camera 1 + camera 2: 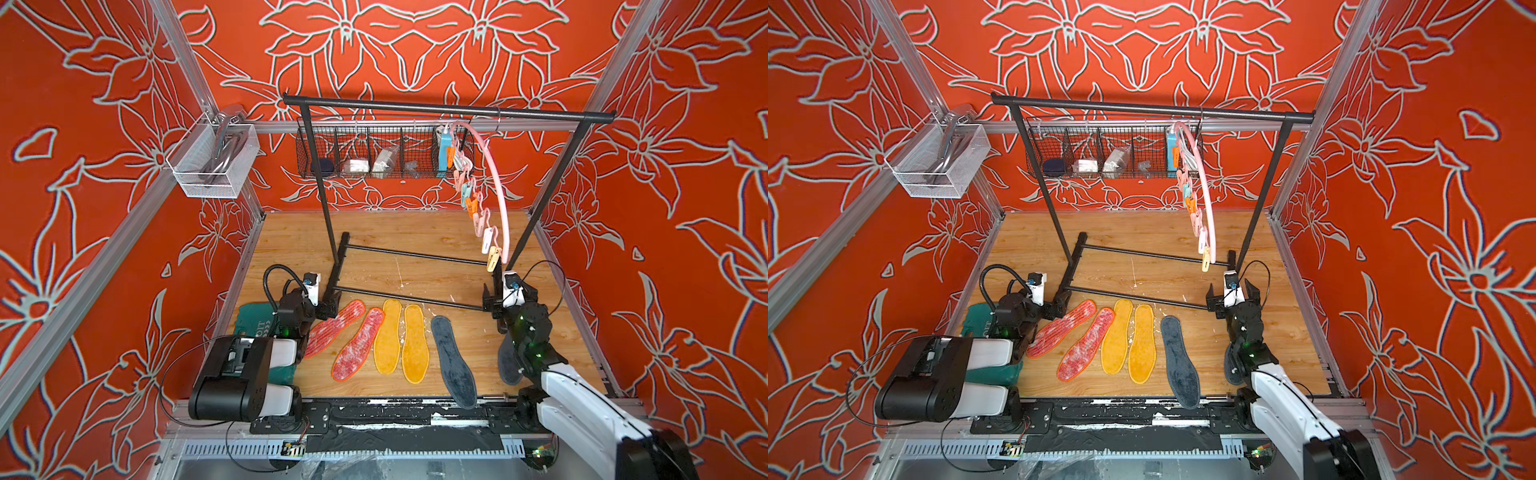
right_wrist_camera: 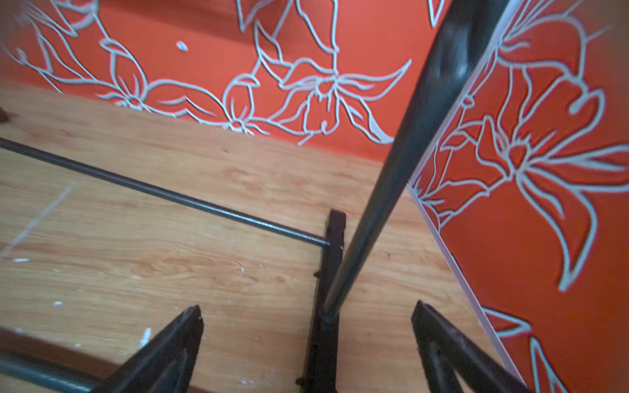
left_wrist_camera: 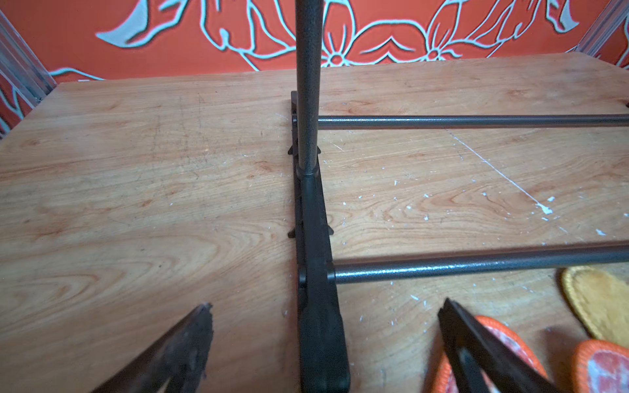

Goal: Take the shoe insoles off the hanger
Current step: Reset both arms

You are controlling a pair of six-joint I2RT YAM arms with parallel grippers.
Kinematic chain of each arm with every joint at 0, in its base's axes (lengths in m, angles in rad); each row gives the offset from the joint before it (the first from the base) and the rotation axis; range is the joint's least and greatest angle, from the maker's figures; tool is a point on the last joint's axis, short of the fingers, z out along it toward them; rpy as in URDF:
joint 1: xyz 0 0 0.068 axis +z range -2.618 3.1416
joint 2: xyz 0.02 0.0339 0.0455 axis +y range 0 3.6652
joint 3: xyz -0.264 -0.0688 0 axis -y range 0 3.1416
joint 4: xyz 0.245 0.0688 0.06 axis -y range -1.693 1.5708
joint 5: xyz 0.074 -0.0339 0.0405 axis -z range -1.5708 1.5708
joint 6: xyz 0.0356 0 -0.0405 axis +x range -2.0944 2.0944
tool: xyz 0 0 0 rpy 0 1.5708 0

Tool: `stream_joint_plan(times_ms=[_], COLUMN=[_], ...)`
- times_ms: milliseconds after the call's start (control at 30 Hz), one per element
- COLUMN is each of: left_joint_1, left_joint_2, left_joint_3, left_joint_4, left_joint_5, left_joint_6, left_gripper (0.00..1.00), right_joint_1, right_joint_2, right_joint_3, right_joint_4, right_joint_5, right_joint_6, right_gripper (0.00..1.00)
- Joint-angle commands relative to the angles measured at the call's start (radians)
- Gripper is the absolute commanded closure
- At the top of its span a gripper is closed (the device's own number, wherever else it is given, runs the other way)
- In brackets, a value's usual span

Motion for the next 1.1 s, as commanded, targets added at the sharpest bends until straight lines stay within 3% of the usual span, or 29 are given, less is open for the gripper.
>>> stream_joint_plan(times_ms=[0,267,333,467,567,667,800,1067], left_joint_1=[0.014,0.027,0.028,0.029,0.029,0.030,0.031,0.030], left_joint_2=[-0.015,-0.006,-0.004,-0.002,0.000,0.000,0.001,0.001], left_joint_3=[0.021,0.022,0.022,0.033,0.034,0.036,0.036,0.034], left_joint_4=[-0.025,-0.016,-0.011,-0.030,-0.031,-0.034,-0.033,-0.033], left_joint_5=[0.019,0.031,0.032,0.024,0.023,0.024,0.023,0.023], left_joint_6=[-0.018,-0.028,-0.029,-0.034,-0.034,-0.034,-0.034,-0.034], left_gripper=[0.02,0.02,0.02,0.02,0.02,0.02,0.02,0.02], right_joint_1=[-0.044,-0.174,-0.182,-0.182,-0.183,-0.192,-0.200,-0.200], right_joint_2=[0.093,0.314,0.371,0.287,0.132,0.069,0.192,0.344], right_joint_3=[0.049,0.117,0.162,0.171,0.171,0.092,0.020,0.085], right_joint_4=[0.125,0.342,0.317,0.169,-0.072,-0.068,0.156,0.192], right_joint_5=[-0.026,-0.158,-0.165,-0.186,-0.141,-0.103,-0.145,-0.168], right_joint_6=[0.033,0.104,0.124,0.155,0.066,0.103,0.102,0.073], right_gripper=[0.00,0.00,0.00,0.00,0.00,0.00,0.00,0.00])
